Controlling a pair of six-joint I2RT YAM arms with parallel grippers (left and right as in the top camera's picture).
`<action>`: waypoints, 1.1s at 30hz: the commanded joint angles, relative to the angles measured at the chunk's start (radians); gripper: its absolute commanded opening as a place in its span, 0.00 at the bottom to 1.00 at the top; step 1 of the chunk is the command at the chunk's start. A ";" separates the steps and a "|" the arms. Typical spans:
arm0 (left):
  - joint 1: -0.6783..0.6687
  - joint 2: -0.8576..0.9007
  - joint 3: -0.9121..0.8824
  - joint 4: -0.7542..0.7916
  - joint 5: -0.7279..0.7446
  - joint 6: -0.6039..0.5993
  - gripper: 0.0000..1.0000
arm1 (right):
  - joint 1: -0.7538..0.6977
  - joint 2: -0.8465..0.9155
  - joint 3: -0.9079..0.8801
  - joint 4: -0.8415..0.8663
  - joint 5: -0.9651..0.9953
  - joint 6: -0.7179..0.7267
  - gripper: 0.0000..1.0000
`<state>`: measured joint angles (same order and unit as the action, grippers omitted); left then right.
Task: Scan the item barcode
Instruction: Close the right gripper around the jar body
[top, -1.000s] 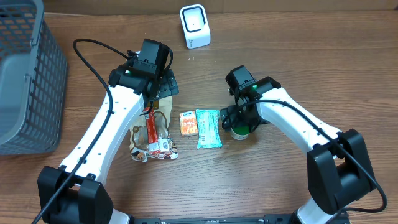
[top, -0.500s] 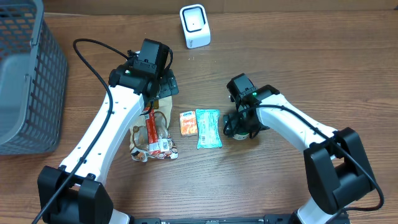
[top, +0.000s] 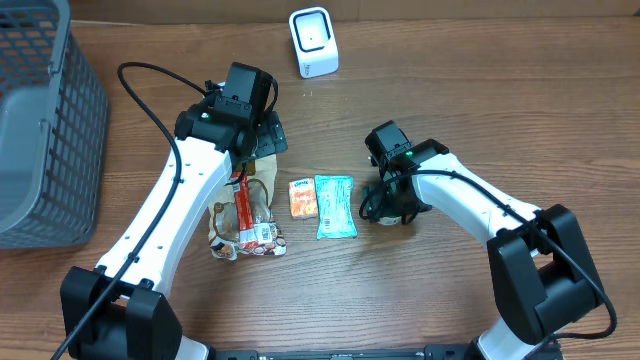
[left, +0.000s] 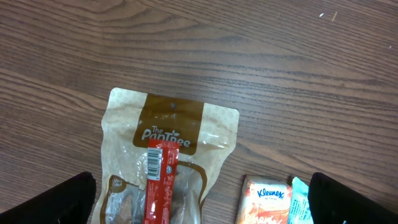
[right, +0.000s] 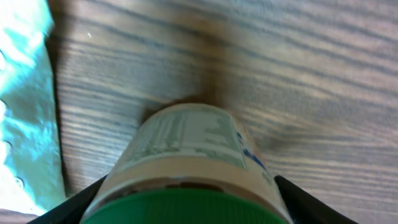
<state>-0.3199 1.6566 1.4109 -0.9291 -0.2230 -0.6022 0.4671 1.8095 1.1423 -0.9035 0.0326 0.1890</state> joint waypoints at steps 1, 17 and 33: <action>0.001 -0.009 0.012 -0.002 -0.020 -0.003 1.00 | 0.003 -0.001 0.035 -0.007 0.012 0.001 0.81; 0.001 -0.009 0.012 -0.002 -0.020 -0.003 1.00 | 0.003 -0.001 0.043 0.001 0.012 0.104 0.81; 0.001 -0.009 0.012 -0.002 -0.020 -0.003 1.00 | 0.003 -0.001 0.057 -0.044 0.012 0.118 0.65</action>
<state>-0.3199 1.6566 1.4109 -0.9291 -0.2226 -0.6022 0.4671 1.8095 1.1652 -0.9455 0.0330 0.2989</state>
